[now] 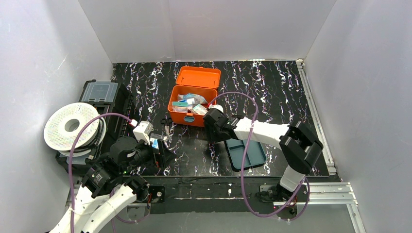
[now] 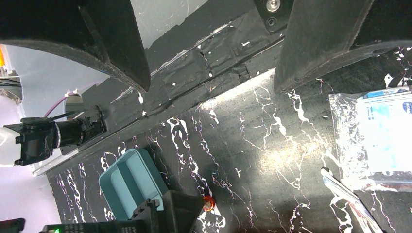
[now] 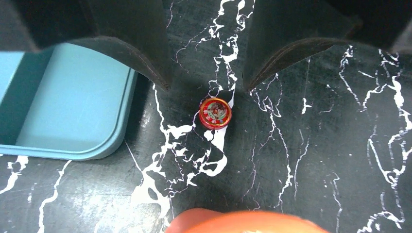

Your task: Organize the medicine kit

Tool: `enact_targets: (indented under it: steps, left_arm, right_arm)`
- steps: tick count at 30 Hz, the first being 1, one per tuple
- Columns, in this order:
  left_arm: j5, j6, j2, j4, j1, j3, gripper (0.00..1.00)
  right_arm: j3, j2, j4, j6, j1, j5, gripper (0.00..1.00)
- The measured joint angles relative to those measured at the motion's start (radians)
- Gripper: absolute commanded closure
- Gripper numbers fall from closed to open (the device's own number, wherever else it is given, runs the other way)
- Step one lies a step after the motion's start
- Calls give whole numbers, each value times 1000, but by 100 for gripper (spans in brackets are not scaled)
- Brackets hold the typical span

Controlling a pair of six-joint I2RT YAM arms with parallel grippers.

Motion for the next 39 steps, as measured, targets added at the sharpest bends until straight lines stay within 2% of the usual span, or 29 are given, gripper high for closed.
enact_targets:
  steps: [11,17,28,39]
  left_arm:
    - [0,0,0,0,0,0,2]
    - [1,0,0,0,0,0,2]
    - [2,0,0,0,0,0,2]
    - [4,0,0,0,0,0,2]
  right_arm:
    - [33,98,20,4,9,0,36]
    - [48,117,28,3,10,1,38]
    - [70,152,31,-5,34,46,53]
    - [73,156,22,-4,42,78,79]
